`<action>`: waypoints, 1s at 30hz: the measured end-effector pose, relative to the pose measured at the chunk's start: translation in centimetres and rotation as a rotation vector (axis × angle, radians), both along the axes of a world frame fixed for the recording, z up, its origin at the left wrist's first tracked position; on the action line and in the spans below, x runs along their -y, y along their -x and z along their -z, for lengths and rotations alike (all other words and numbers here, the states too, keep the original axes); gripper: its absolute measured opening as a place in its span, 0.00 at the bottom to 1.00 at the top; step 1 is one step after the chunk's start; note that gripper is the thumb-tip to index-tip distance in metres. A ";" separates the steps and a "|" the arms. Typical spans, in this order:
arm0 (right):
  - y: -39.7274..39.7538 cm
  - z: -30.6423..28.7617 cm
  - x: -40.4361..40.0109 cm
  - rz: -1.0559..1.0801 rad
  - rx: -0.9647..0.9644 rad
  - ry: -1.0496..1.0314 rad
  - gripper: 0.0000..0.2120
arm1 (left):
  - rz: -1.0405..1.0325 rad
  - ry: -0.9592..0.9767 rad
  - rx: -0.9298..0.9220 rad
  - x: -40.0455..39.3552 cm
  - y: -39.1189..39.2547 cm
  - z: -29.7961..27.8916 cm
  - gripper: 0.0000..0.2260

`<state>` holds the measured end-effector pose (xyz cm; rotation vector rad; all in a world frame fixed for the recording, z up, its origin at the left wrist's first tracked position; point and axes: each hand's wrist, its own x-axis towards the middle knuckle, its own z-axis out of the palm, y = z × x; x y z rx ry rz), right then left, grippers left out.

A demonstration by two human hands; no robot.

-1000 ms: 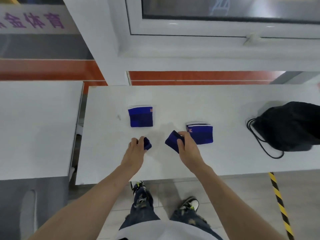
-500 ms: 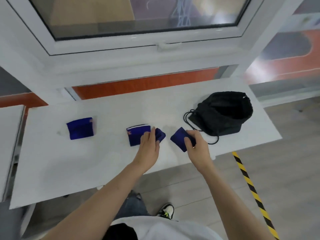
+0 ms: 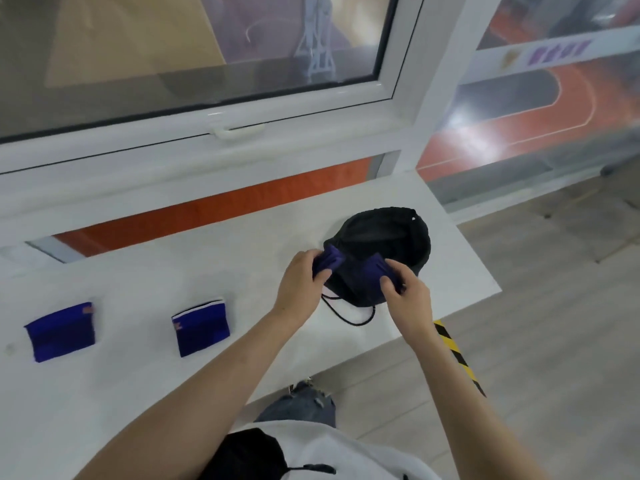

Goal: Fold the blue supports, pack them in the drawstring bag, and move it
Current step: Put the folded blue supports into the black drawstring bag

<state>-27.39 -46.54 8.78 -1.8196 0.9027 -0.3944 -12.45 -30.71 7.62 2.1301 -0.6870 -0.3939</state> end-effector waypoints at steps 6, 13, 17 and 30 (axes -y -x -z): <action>-2.0 -1.0 8.5 0.031 0.001 0.025 0.14 | 0.034 -0.009 -0.020 8.3 -2.4 0.2 0.12; -5.8 0.2 15.9 -0.068 -0.060 0.002 0.15 | -0.036 -0.095 -0.068 15.5 -4.3 1.8 0.14; -8.4 2.6 19.4 -0.139 -0.084 -0.004 0.12 | -0.042 -0.253 -0.034 18.3 -3.7 3.7 0.17; -12.2 8.2 25.4 -0.743 -0.381 0.173 0.14 | 0.107 -0.845 0.001 19.6 -4.6 6.8 0.08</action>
